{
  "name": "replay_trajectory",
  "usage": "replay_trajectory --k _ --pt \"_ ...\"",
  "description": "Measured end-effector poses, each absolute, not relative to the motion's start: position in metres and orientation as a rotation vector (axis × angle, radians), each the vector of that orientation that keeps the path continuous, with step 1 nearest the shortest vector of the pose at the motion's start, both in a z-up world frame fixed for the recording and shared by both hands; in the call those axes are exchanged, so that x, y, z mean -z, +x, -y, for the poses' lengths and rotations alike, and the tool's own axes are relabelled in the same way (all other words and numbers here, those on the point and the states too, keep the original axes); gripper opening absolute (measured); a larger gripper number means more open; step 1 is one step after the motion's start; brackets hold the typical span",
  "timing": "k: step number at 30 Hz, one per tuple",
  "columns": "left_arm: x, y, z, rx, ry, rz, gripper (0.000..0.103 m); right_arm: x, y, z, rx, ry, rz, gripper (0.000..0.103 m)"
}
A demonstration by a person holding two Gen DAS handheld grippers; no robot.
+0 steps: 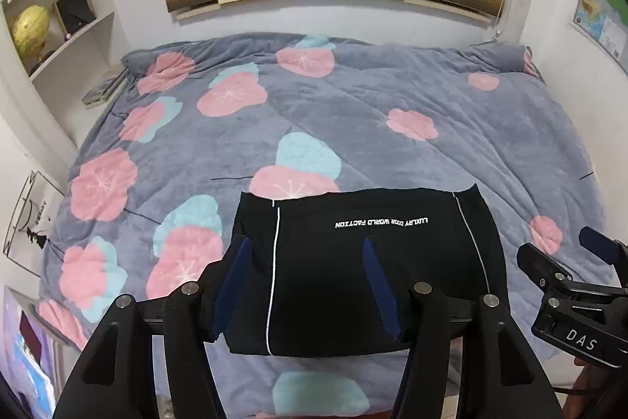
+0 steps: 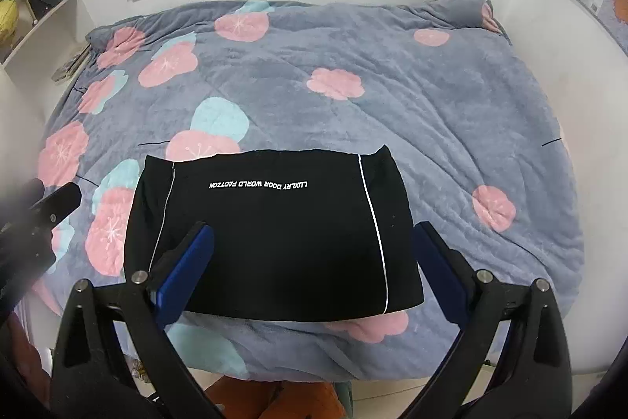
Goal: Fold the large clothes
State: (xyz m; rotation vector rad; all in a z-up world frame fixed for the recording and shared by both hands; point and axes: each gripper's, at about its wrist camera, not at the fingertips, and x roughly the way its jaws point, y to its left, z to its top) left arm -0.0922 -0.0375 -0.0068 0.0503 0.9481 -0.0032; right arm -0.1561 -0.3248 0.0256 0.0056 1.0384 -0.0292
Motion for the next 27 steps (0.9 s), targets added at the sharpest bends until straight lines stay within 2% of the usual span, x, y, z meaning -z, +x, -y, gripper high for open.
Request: replay_trajectory --k 27 --pt "0.0129 -0.0874 0.0347 0.005 0.071 -0.955 0.062 -0.0158 -0.1561 0.3174 0.024 0.023 -1.084 0.099"
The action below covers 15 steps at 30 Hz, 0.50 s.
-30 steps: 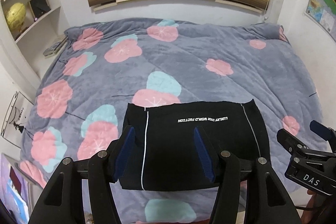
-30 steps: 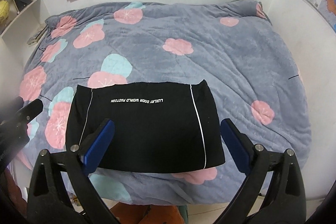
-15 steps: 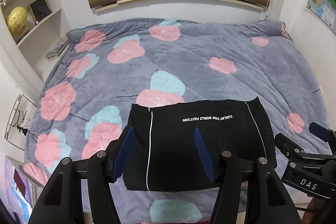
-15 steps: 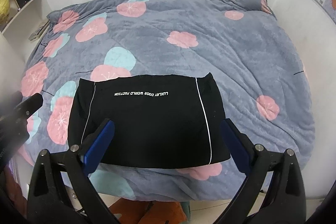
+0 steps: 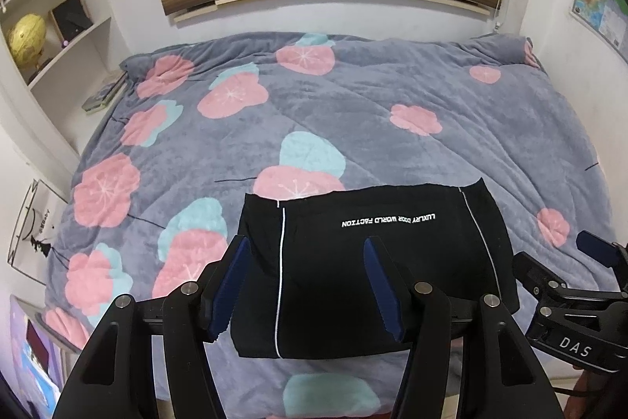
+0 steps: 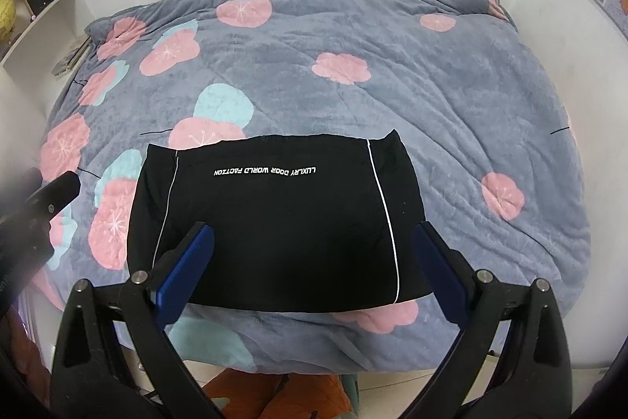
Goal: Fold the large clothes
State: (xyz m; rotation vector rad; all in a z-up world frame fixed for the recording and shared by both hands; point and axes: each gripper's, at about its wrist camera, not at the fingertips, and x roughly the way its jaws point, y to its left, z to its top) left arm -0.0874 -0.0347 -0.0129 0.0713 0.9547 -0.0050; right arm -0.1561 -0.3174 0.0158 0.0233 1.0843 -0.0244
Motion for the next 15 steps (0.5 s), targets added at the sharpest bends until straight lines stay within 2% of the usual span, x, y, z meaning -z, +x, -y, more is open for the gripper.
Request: replay_trajectory --k 15 --pt "0.017 -0.081 0.024 0.014 0.083 -0.955 0.062 -0.007 -0.157 0.294 0.047 0.017 -1.113 0.099"
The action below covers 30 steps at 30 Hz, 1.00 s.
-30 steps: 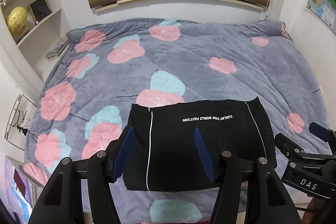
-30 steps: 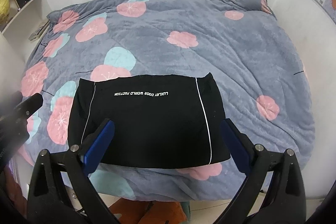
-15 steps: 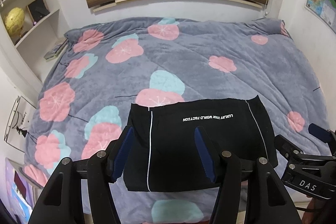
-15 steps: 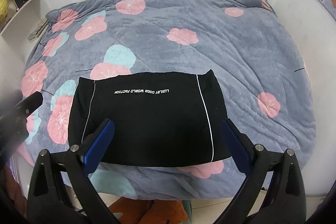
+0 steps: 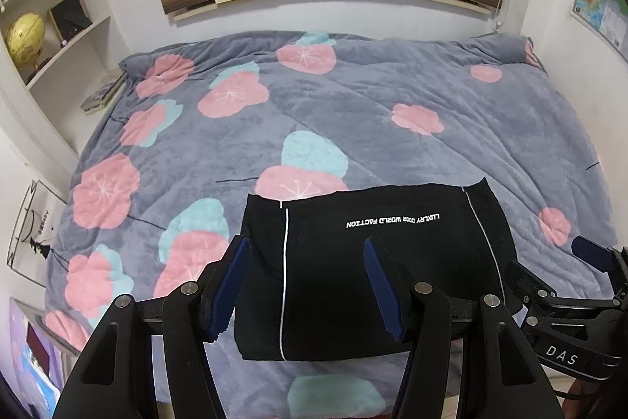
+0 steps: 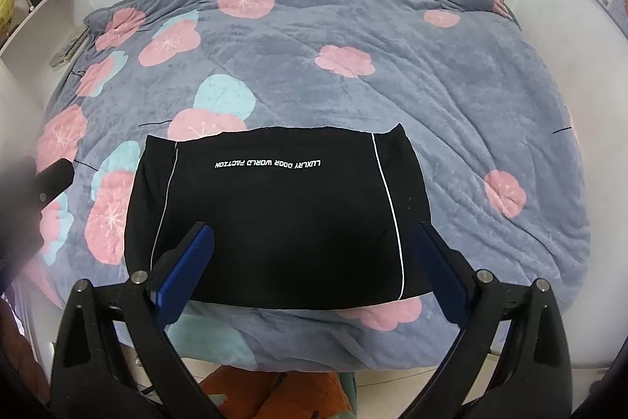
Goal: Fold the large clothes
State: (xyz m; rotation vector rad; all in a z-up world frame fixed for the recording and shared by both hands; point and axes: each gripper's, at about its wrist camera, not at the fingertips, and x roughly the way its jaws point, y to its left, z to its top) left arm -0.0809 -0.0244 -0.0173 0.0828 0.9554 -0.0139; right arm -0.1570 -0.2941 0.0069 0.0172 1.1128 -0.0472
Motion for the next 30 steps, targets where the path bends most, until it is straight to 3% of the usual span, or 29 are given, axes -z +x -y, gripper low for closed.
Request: replay_trajectory --k 30 --pt "0.022 -0.056 0.000 0.048 0.119 -0.904 0.062 0.001 -0.146 0.276 0.099 0.033 -1.139 0.099"
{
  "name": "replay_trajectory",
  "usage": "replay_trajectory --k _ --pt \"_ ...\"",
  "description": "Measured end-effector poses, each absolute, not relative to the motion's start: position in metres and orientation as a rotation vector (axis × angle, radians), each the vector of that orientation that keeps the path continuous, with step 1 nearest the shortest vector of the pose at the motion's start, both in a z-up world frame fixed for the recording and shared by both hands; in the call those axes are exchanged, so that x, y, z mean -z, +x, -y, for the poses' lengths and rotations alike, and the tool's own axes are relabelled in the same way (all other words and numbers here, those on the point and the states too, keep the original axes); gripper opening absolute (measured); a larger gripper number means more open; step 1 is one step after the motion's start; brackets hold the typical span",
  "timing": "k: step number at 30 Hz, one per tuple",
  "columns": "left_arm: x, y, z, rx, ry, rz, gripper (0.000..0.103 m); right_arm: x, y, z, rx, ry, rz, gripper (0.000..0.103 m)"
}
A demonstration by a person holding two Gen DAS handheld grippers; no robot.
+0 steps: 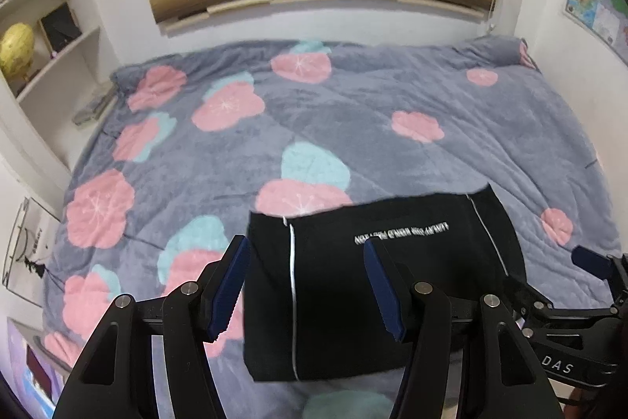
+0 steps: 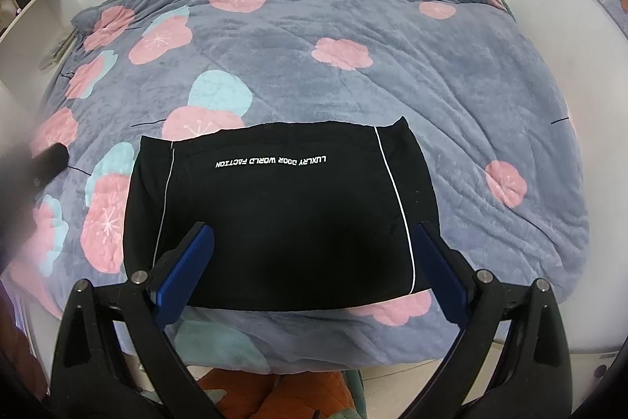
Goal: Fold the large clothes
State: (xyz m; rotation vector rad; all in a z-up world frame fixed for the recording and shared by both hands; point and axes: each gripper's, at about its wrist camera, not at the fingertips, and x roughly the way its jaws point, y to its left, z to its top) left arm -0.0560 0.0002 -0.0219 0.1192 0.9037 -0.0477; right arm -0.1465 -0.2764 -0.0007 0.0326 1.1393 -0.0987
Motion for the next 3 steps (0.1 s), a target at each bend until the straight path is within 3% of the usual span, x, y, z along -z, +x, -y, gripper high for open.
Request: replay_trajectory --k 3 --pt "0.0221 -0.0515 -0.0023 0.061 0.124 -0.913 0.062 0.0013 -0.1458 0.2730 0.107 0.034 -1.141 0.099"
